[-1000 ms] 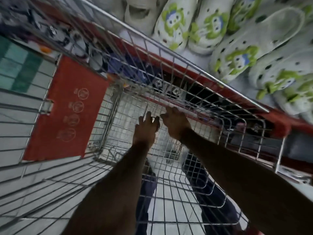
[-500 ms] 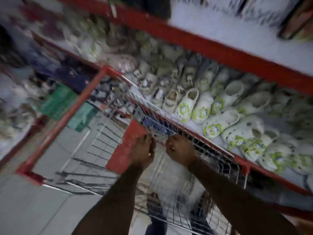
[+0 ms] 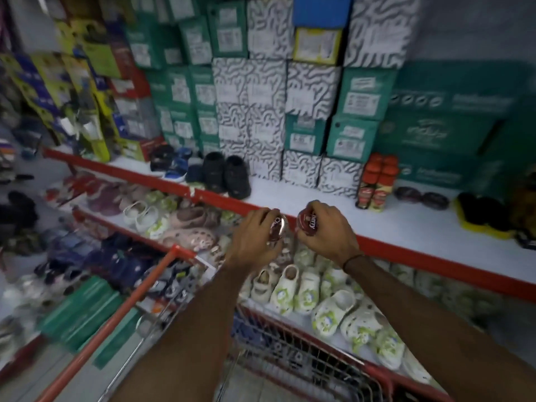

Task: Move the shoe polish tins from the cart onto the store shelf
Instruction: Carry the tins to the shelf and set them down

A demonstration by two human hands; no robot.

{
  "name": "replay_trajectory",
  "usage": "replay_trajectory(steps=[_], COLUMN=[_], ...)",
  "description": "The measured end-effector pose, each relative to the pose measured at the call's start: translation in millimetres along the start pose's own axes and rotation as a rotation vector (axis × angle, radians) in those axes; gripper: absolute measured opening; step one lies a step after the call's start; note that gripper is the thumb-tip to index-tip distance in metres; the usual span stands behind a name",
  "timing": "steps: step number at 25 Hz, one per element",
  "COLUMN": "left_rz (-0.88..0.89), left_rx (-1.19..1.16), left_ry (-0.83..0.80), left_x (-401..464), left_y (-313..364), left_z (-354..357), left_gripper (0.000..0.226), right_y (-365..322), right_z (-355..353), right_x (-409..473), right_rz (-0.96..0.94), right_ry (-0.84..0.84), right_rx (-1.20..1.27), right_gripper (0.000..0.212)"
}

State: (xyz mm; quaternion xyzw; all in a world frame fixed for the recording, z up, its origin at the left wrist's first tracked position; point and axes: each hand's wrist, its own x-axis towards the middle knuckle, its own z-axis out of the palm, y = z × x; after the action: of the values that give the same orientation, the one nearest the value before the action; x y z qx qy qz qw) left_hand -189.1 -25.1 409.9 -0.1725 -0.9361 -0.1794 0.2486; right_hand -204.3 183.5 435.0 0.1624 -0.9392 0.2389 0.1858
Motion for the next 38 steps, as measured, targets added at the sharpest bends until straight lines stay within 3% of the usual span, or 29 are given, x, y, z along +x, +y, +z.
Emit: replay_trajectory(steps=[4, 8, 12, 17, 22, 38], left_rz=[0.164, 0.183, 0.143, 0.14, 0.211, 0.224], left_rx=[-0.103, -0.229, -0.208, -0.135, -0.04, 0.061], left_ry=[-0.113, -0.235, -0.362, -0.334, -0.377, -0.41], left_x=[69, 116, 135, 164, 185, 202], left_y=[105, 196, 246, 266, 267, 274], left_z=[43, 90, 142, 176, 203, 220], left_gripper=[0.05, 0.051, 0.032, 0.027, 0.051, 0.058], right_y=[89, 163, 212, 252, 284, 305], right_z=[-77, -127, -137, -131, -125, -129], right_x=[-20, -47, -62, -47, -37, -29], right_rz=[0.263, 0.464, 0.419, 0.378, 0.389, 0.437], right_ry=[0.122, 0.111, 0.034, 0.004, -0.031, -0.093], right_rx=[-0.098, -0.19, -0.328, -0.574, -0.6, -0.567], right_gripper=[0.043, 0.038, 0.023, 0.026, 0.046, 0.047])
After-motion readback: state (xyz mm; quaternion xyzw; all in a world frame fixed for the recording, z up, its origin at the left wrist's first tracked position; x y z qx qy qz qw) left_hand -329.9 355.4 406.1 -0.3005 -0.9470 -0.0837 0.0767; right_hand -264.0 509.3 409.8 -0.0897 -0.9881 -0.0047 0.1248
